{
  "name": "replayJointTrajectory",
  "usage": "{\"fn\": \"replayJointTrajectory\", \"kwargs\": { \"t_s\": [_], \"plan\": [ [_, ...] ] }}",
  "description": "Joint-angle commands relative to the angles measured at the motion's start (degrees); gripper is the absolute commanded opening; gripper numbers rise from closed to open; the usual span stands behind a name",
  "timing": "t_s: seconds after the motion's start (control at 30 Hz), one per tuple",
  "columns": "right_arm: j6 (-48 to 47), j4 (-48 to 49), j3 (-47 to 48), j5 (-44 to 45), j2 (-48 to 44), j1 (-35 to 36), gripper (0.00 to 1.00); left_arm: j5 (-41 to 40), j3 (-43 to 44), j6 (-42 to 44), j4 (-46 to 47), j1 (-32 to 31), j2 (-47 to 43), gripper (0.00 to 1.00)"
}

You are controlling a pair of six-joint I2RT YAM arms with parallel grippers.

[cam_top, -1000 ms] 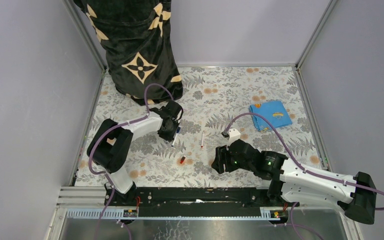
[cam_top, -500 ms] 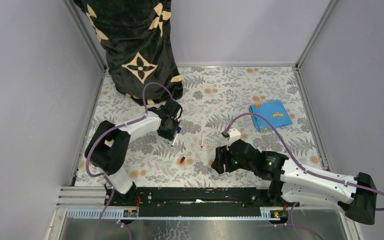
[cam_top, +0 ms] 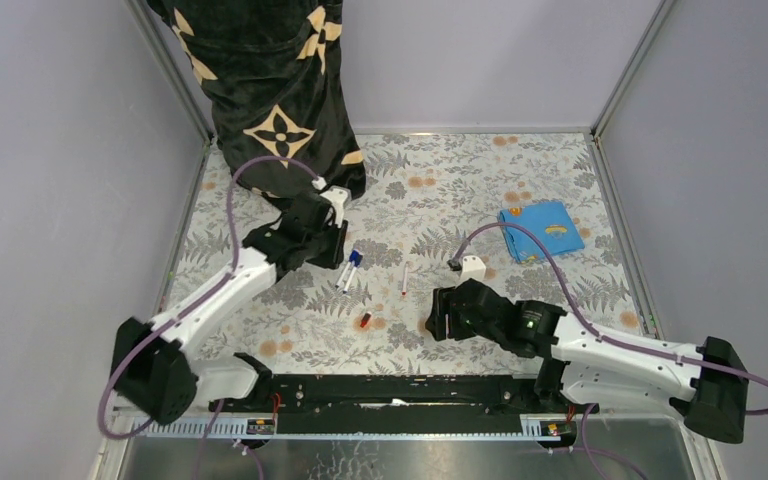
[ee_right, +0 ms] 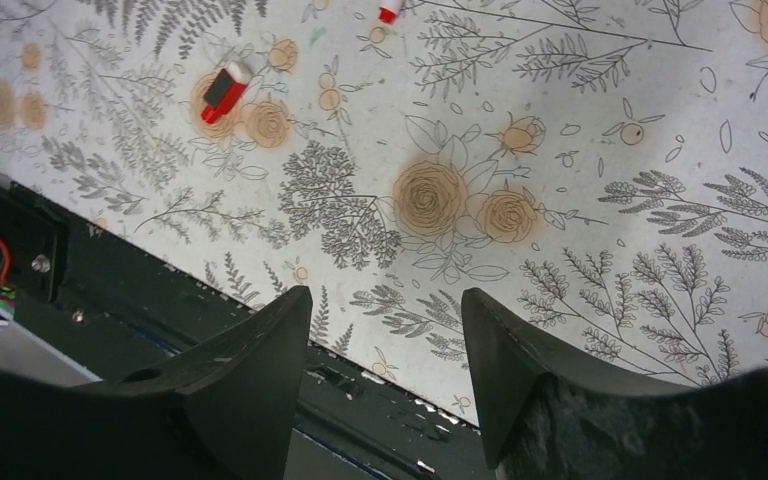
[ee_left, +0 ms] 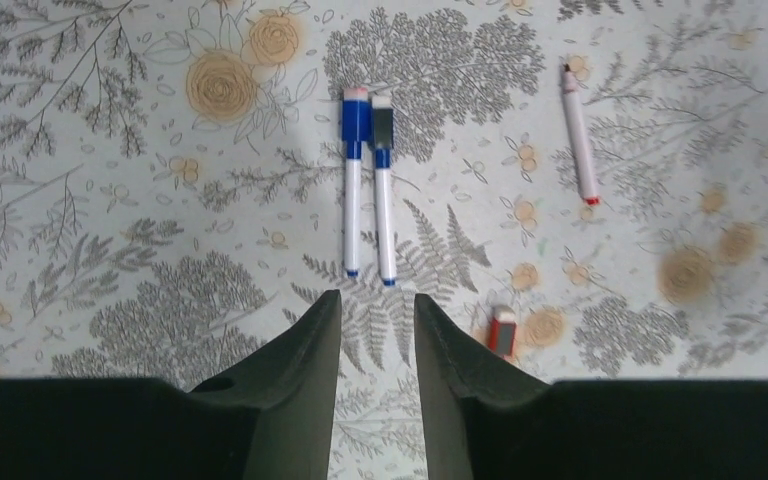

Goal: Insert the pens into the pen caps

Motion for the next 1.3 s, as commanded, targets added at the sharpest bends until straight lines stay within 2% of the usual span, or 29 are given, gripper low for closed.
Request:
{"fn": "replayJointTrajectory", "kwargs": {
  "t_s": [0.0, 0.2, 0.37, 0.5, 0.73, 1.03, 1.17, 1.27],
  "plan": [
    [2.8, 0.0, 4.1, 4.3, 3.3, -0.3, 0.64, 2.7, -4.4, -2.5, 1.2, 0.4, -10.0, 0.40],
    [2.5, -0.2, 9.6, 6.2, 11.0, -0.3, 0.63, 1.1, -9.4, -4.8, 2.2, 0.4, -20.8, 0.42],
    [2.1, -2.5, 15.6, 9.3, 17.5, -1.2, 0.63, -1.9, -10.0, -5.3, 2.7, 0.4, -23.3, 0.42],
    [1.5, -2.4, 17.7, 7.4, 19.2, -5.5, 0.62, -3.0, -10.5, -5.6, 3.1, 0.4, -25.6, 0.42],
    [4.4, 3.6, 13.3, -2.7, 14.3, -17.2, 0.62, -8.2, -11.0, -6.4, 3.4, 0.4, -31.2, 0.44],
    [9.8, -1.1, 6.3, 7.2, -1.6, -25.0, 0.62, -15.1, -11.0, -7.6, 2.5, 0.4, -35.2, 0.46],
    [7.8, -4.2, 6.3, 6.9, -2.4, -26.0, 0.62, -15.1, -11.0, -7.6, 2.5, 0.5, -35.4, 0.46],
    [4.4, -3.1, 6.7, 2.4, -0.1, -26.0, 0.61, -14.9, -11.0, -7.6, 2.5, 0.4, -35.3, 0.46]
  ]
}}
